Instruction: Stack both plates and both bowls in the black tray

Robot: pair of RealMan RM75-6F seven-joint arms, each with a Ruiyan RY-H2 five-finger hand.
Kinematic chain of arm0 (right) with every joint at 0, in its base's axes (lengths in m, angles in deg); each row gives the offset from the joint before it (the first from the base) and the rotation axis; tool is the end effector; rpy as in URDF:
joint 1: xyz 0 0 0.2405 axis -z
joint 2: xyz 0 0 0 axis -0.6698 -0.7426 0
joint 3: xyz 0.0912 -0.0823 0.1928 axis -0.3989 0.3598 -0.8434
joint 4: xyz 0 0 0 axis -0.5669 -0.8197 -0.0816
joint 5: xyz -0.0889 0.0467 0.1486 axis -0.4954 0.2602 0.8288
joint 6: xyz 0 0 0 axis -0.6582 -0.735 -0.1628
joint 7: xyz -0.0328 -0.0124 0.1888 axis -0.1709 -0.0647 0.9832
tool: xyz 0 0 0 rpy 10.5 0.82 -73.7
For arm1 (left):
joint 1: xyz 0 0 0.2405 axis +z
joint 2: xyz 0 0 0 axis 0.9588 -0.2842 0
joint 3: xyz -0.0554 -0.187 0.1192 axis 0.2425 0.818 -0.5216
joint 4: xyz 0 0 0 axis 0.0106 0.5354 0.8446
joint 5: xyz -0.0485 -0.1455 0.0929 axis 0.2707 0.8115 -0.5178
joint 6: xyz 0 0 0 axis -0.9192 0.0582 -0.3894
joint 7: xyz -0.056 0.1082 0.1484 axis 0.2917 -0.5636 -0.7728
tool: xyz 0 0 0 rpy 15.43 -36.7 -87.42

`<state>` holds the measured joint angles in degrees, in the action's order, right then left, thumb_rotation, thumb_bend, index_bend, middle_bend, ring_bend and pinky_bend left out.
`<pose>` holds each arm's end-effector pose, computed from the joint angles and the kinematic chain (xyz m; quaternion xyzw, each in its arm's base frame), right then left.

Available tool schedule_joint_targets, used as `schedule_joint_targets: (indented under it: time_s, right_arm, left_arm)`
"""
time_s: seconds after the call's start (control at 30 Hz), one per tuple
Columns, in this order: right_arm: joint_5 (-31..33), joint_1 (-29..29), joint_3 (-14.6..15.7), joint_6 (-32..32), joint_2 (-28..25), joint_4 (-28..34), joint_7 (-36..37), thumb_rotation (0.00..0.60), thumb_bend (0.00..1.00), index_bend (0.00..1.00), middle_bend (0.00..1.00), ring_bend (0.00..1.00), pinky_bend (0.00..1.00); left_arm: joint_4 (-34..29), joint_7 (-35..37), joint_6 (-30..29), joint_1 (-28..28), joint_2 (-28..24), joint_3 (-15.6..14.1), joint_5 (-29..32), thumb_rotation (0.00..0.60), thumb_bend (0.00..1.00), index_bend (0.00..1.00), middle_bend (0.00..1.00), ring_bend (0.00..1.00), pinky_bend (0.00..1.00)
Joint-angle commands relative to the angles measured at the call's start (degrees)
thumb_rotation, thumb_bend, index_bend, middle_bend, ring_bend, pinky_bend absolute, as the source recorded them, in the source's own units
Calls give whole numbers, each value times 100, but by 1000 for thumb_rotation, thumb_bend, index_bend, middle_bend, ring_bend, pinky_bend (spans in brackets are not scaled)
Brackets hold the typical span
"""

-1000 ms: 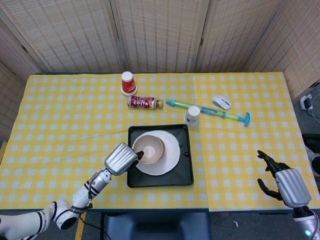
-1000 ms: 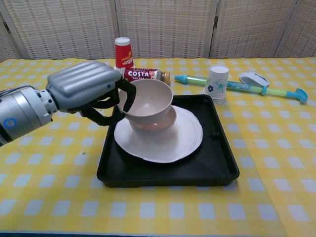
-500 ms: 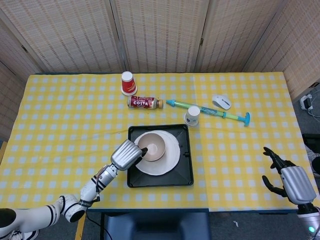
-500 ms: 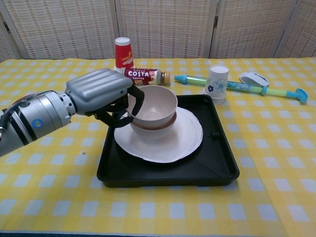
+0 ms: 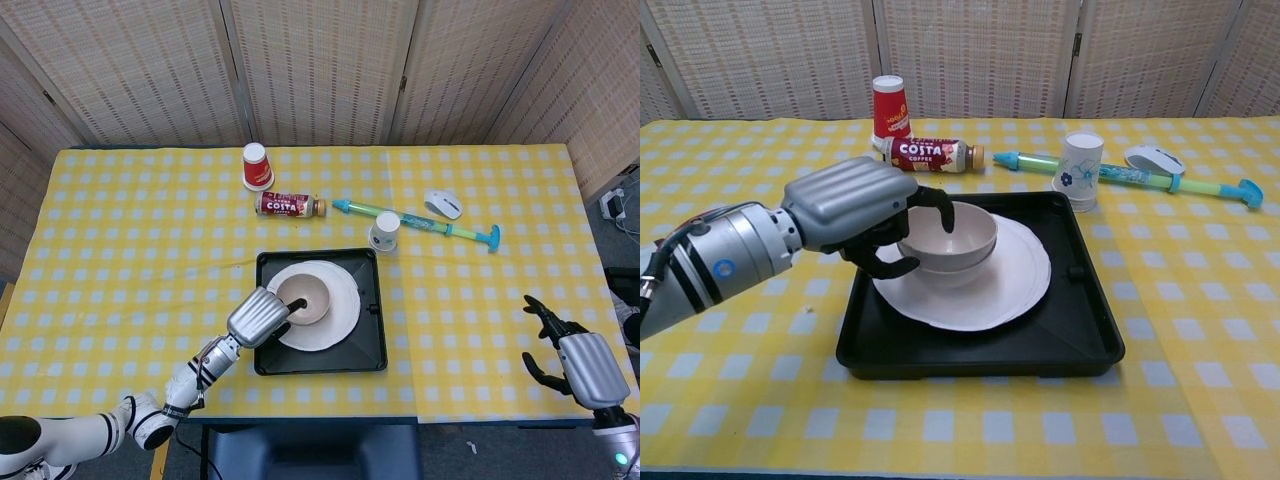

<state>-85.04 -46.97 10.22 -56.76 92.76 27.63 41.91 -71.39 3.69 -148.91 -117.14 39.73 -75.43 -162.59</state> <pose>-0.2600 -0.2088 0.1678 0.6197 -0.4261 0.4201 0.5078 -0.0601 0.3267 -0.0444 -0.8109 -0.1989 -0.4356 0.3363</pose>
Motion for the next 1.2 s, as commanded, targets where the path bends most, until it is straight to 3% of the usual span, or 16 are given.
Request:
schedule_joint_targets:
  time_s: [0.03, 0.17, 0.27, 0.43, 0.5, 0.6, 0.7, 0.83, 0.97, 1.2]
  right_arm:
    - [-63, 32, 22, -69, -11, 11, -2, 600, 434, 91, 258, 439, 424]
    - [-177, 114, 36, -271, 6, -8, 19, 600, 434, 91, 238, 421, 424]
    - [-286, 181, 47, -452, 2, -26, 58, 600, 434, 91, 163, 320, 376]
    - [-322, 250, 54, -552, 15, -8, -124, 600, 434, 63, 30, 143, 191]
    - [-239, 268, 57, -477, 3, 66, -374, 600, 435, 30, 3, 85, 117]
    - [55, 301, -7, -338, 31, 219, -1002, 600, 435, 0, 0, 12, 22]
    - [361, 315, -111, -245, 114, 400, -1685, 600, 434, 0, 0, 0, 0]
    - [369, 307, -119, -205, 194, 574, -2037, 600, 426, 0, 0, 0, 0]
    - [268, 281, -71, -138, 192, 620, -1999, 600, 403, 0, 0, 0, 0]
    - [268, 221, -79, -12, 184, 617, -1938, 600, 403, 0, 0, 0, 0]
  left_arm:
    - [-169, -111, -214, 87, -104, -46, -58, 600, 343, 187, 1000, 963, 943]
    - [-603, -268, -696, 383, -486, -196, -194, 600, 307, 154, 1000, 922, 931]
    - [-1156, -565, -1151, 828, -1034, -428, -203, 600, 290, 148, 944, 771, 818]
    - [-2181, -910, -1901, 1720, -2062, -959, -84, 600, 287, 171, 526, 373, 451]
    - [-2372, -799, -2312, 2142, -2395, -1196, -71, 600, 287, 164, 348, 202, 272]
    - [-2300, -466, -2903, 2750, -2685, -1464, -12, 600, 286, 157, 185, 52, 126]
    - [-1949, -72, -3430, 3307, -2731, -1595, 88, 600, 285, 147, 111, 1, 51]
    - [-1221, 790, -4054, 3793, -2493, -1487, 36, 600, 284, 130, 97, 0, 40]
    - [-820, 1091, -4028, 3922, -2384, -1421, 42, 600, 282, 128, 97, 0, 43]
    - [-830, 1007, -4004, 4024, -2422, -1377, -172, 600, 277, 128, 98, 0, 45]
